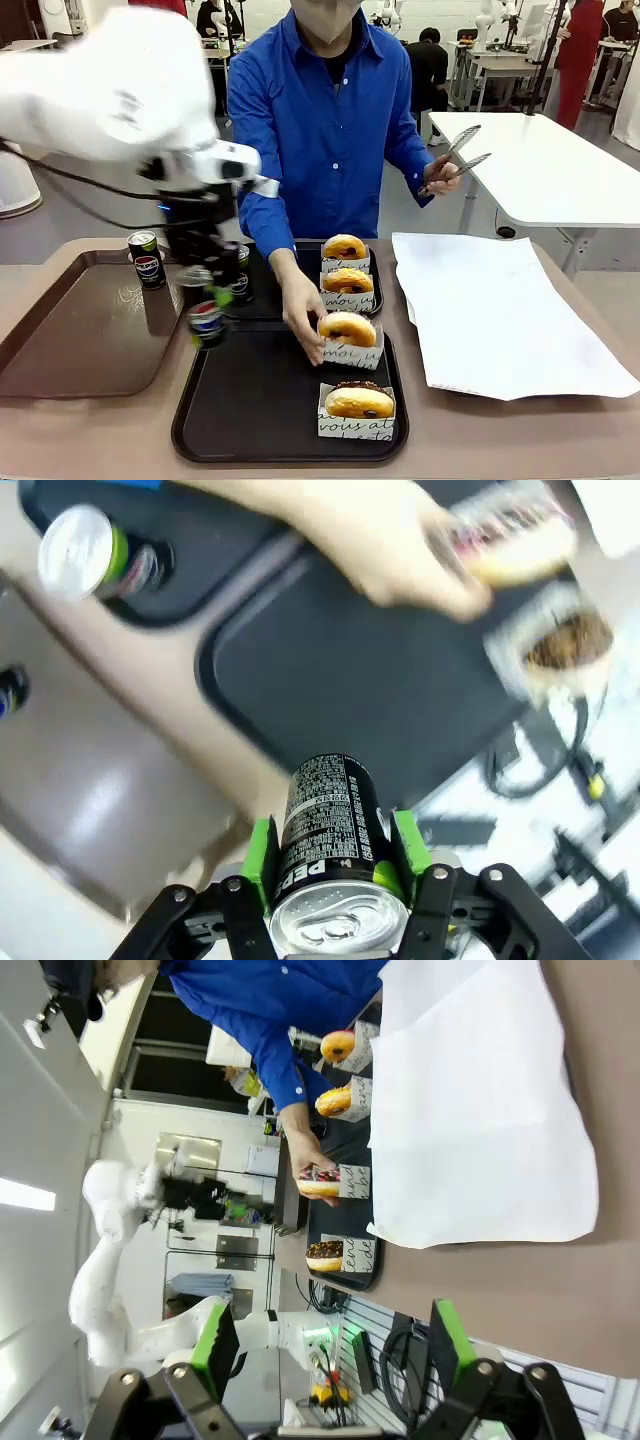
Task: Set up donuts and drinks on trays.
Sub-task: Pick up one Pepsi coke from the Handle tray and place it on the Flat Tray without a Pepsi coke.
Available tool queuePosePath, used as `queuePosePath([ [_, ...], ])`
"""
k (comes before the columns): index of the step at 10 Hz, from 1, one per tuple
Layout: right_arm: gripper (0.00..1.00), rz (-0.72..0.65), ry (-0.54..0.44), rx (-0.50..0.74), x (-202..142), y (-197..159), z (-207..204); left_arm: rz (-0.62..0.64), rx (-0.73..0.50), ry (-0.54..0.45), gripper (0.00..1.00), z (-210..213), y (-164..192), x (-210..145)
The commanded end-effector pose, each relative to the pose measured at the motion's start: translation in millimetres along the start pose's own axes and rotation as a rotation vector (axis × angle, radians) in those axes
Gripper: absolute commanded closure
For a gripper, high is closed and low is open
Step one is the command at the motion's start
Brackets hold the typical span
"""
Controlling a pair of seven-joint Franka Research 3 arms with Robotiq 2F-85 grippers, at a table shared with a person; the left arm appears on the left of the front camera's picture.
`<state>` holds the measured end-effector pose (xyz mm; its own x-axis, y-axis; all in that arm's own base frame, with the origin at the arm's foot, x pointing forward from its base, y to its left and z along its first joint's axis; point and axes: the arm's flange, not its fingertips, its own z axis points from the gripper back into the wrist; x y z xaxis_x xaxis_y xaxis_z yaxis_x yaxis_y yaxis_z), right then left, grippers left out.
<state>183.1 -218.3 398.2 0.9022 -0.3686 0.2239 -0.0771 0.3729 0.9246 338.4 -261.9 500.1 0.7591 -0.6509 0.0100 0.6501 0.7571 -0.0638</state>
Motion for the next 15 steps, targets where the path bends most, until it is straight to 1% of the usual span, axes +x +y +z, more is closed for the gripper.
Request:
queuePosePath([
  [1,0.00,0.016,-0.010,0.020,1.1,0.7,0.4,-0.023,0.024,-0.082,0.43,49.1,5.5,-112.1],
  [2,0.00,0.016,-0.010,0.020,1.1,0.7,0.4,0.020,-0.016,-0.077,0.43,35.8,15.0,-117.9],
  [3,0.00,0.016,-0.010,0.020,1.1,0.7,0.4,0.042,-0.044,-0.082,0.43,28.7,23.6,-114.9],
  [5,0.00,0.016,-0.010,0.020,1.1,0.7,0.4,0.038,-0.044,-0.085,0.43,35.9,32.7,-106.2],
  [7,0.00,0.016,-0.010,0.020,1.1,0.7,0.4,0.054,-0.041,-0.127,0.43,36.5,31.4,-97.2],
  [8,0.00,0.016,-0.010,0.020,1.1,0.7,0.4,0.077,-0.031,-0.177,0.43,29.1,23.7,-79.5],
  [10,0.00,0.016,-0.010,0.020,1.1,0.7,0.4,0.100,0.020,-0.214,0.43,6.6,11.9,-23.9],
  [12,0.00,0.016,-0.010,0.020,1.1,0.7,0.4,0.111,0.040,-0.175,0.43,-18.5,17.9,36.8],
  [13,0.00,0.016,-0.010,0.020,1.1,0.7,0.4,0.141,0.070,-0.163,0.43,-33.1,15.8,54.4],
  [15,0.00,0.016,-0.010,0.020,1.1,0.7,0.4,0.157,0.073,-0.118,0.43,-62.3,9.4,78.0],
])
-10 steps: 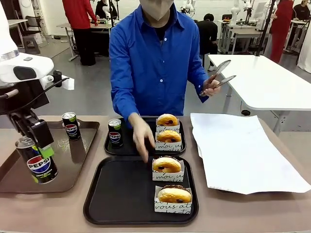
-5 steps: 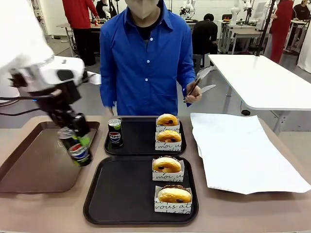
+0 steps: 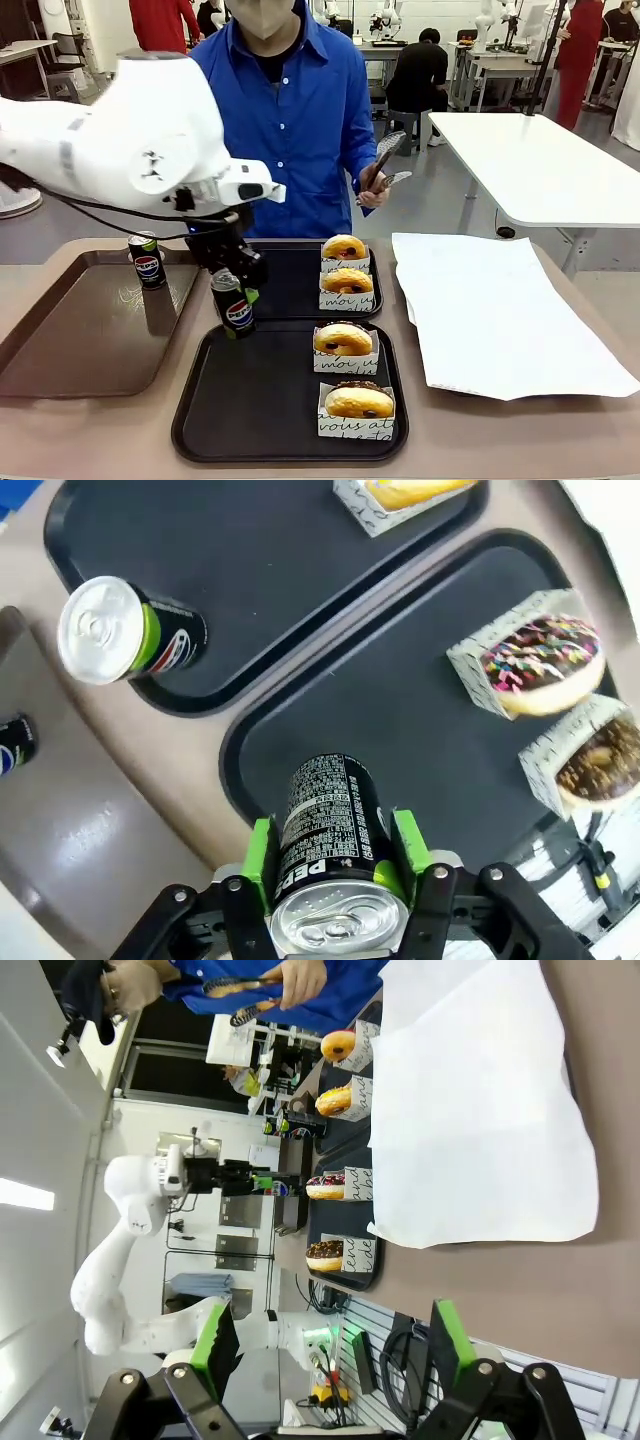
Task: Set up donuts and drinks on trays.
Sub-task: Pick up one Pepsi coke from the Handle tray and place it on the Flat Tray without a Pepsi coke.
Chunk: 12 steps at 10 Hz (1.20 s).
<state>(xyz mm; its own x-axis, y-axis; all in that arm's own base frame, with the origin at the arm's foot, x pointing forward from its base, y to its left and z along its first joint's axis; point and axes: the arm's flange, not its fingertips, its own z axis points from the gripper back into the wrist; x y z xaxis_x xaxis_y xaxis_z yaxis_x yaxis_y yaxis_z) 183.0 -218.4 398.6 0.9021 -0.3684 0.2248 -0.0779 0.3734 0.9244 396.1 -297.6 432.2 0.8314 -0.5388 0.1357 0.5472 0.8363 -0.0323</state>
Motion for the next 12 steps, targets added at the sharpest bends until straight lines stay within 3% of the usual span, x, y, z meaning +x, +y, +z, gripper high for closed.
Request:
queuePosePath([
  [1,0.00,0.015,-0.010,0.020,1.1,0.3,0.2,0.026,0.030,0.019,0.43,-6.1,-6.5,19.1],
  [9,0.00,0.015,-0.010,0.020,1.1,0.3,0.2,0.046,0.017,0.077,0.43,-48.0,-7.2,19.9],
  [10,0.00,0.015,-0.010,0.020,1.1,0.3,0.2,0.037,0.014,0.073,0.37,-48.7,-9.7,16.6],
  [11,0.00,0.015,-0.010,0.020,1.1,0.3,0.2,0.031,0.011,0.064,0.00,-45.1,-11.2,14.3],
  [12,0.00,0.015,-0.010,0.020,1.1,0.3,0.2,0.033,0.020,0.039,0.00,-36.8,-11.5,11.6],
])
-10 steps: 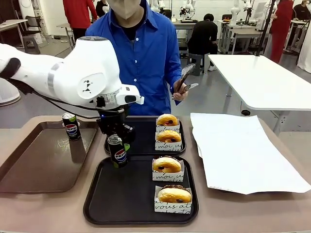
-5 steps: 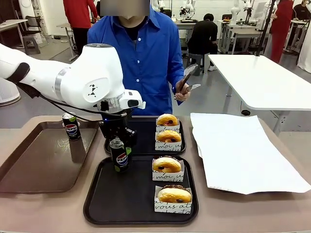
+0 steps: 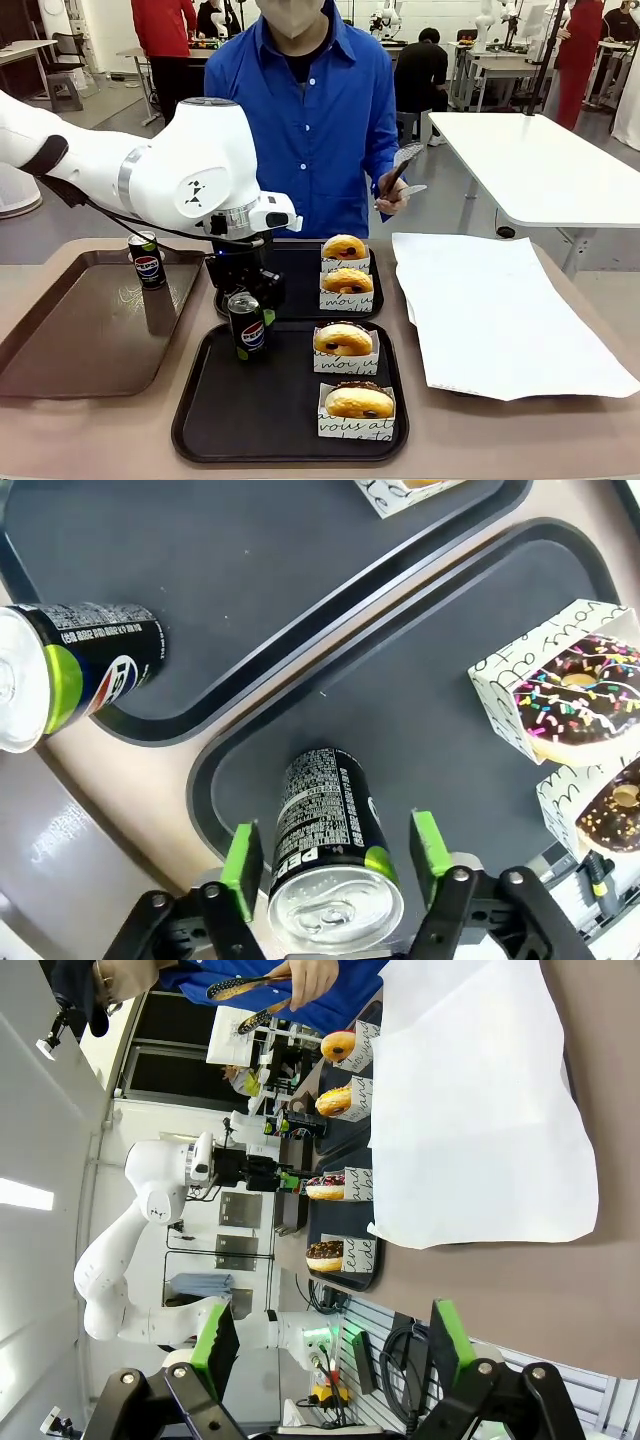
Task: Set up donuts and drinks on trays.
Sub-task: Pick up one Pepsi coke from the Handle tray and place it on the Flat Tray without a Pepsi coke.
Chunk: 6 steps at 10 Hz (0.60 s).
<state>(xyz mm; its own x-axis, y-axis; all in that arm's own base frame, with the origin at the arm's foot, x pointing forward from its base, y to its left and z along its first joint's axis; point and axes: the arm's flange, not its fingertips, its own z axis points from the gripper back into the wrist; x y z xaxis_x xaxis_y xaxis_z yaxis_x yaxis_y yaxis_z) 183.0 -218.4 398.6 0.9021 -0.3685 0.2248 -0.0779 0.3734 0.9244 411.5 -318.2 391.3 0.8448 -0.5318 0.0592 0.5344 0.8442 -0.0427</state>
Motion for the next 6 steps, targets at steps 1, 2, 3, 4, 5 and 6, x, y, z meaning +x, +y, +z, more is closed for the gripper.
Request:
queuePosePath([
  [1,0.00,0.015,-0.010,0.020,1.1,0.4,0.2,0.026,0.026,-0.053,0.00,18.2,-1.9,-13.0],
  [2,0.00,0.015,-0.010,0.020,1.1,0.4,0.2,0.013,0.016,-0.070,0.00,31.0,-1.9,-21.5],
  [3,0.00,0.015,-0.010,0.020,1.1,0.4,0.2,0.021,0.037,-0.101,0.02,43.9,-5.0,-35.6],
  [4,0.00,0.015,-0.010,0.020,1.1,0.4,0.2,0.026,0.046,-0.117,0.00,54.4,-9.0,-54.6],
  [5,0.00,0.015,-0.010,0.020,1.1,0.4,0.2,0.025,0.044,-0.144,0.00,65.7,-9.2,-73.7],
  [6,0.00,0.015,-0.010,0.020,1.1,0.4,0.2,0.047,0.046,-0.160,0.00,71.5,-7.2,-89.5],
])
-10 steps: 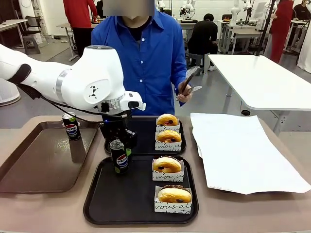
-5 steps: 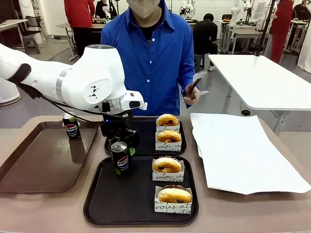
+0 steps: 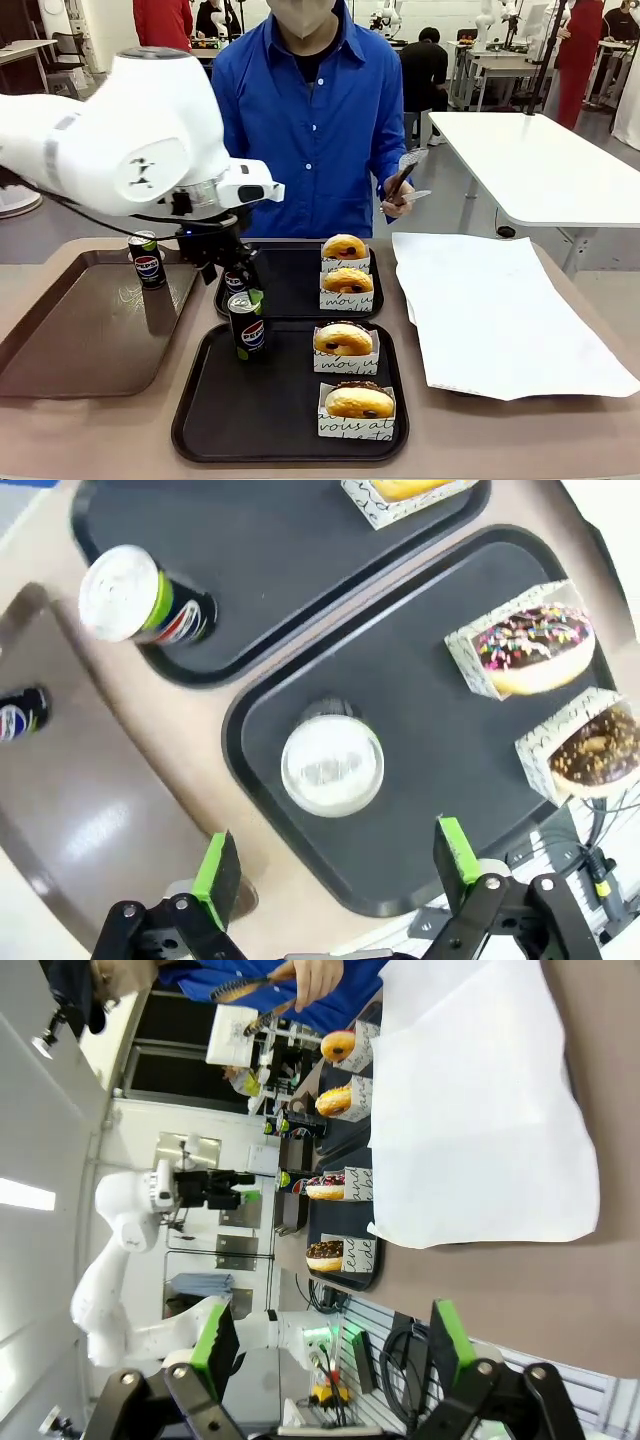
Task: Set up donuts and drinks on trays.
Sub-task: Pick up one Pepsi coke from the Handle tray and place it on the Flat Tray without a Pepsi coke.
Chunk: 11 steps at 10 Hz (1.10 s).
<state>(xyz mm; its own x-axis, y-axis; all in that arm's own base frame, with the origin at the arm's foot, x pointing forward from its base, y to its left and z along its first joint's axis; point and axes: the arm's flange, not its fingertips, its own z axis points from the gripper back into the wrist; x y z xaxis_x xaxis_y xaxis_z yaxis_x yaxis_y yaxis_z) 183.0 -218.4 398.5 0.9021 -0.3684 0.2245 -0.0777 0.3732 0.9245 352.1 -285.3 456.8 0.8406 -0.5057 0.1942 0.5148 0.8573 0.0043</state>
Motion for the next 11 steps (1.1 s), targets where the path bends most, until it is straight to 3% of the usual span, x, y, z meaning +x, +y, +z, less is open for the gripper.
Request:
queuePosePath([
  [1,0.00,0.015,-0.010,0.020,1.1,0.4,0.3,0.038,0.003,-0.036,0.00,9.3,3.0,-37.1],
  [4,0.00,0.015,-0.010,0.020,1.1,0.4,0.3,0.149,0.024,-0.034,0.00,6.1,18.6,-52.2],
  [5,0.00,0.015,-0.010,0.020,1.1,0.4,0.3,0.052,0.015,-0.032,0.00,12.6,10.1,-43.4],
  [10,0.00,0.015,-0.010,0.020,1.1,0.4,0.3,0.068,0.017,-0.033,0.00,12.6,10.8,-47.2],
  [11,0.00,0.015,-0.010,0.020,1.1,0.4,0.3,0.169,-0.078,-0.084,0.00,33.6,40.7,-41.8],
])
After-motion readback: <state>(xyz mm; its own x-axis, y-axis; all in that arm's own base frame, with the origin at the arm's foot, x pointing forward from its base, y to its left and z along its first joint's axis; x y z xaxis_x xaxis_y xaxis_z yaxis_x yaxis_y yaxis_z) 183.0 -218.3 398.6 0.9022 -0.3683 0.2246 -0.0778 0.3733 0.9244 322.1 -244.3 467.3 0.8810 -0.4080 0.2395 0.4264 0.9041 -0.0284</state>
